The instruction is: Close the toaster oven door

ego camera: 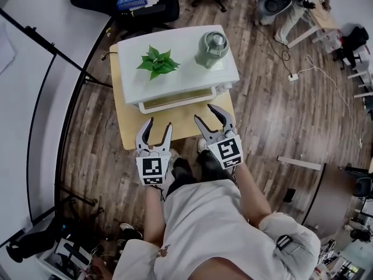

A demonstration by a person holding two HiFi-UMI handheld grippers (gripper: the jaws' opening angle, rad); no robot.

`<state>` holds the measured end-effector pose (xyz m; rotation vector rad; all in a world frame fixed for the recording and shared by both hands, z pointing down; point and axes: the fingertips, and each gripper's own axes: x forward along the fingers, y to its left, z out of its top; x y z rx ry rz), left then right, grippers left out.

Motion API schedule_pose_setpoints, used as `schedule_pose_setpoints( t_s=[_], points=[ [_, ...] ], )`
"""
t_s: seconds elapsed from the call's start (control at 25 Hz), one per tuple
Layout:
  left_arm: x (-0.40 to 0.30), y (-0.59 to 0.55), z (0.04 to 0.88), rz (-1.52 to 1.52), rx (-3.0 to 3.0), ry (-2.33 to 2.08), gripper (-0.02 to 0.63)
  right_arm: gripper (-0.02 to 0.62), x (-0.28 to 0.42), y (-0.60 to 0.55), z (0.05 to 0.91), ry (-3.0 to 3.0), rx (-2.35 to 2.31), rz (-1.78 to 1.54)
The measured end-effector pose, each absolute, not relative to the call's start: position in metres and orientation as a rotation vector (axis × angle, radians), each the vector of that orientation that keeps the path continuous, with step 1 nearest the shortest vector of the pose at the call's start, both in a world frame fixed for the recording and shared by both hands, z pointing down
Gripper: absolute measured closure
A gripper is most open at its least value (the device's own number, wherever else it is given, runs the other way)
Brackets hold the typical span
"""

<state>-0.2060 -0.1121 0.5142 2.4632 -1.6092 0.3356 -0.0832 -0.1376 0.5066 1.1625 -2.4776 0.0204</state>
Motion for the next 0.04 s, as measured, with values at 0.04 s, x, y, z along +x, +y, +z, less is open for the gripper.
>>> schedule_pose_setpoints(
  t_s=[0.04],
  points=[
    [-0.2068,-0.113,0.5146,0.332,2.464,-1.608,0.374,0.38,-0.0845,-0.1384,0.5065,-2.478,1.163,0.018]
  ],
)
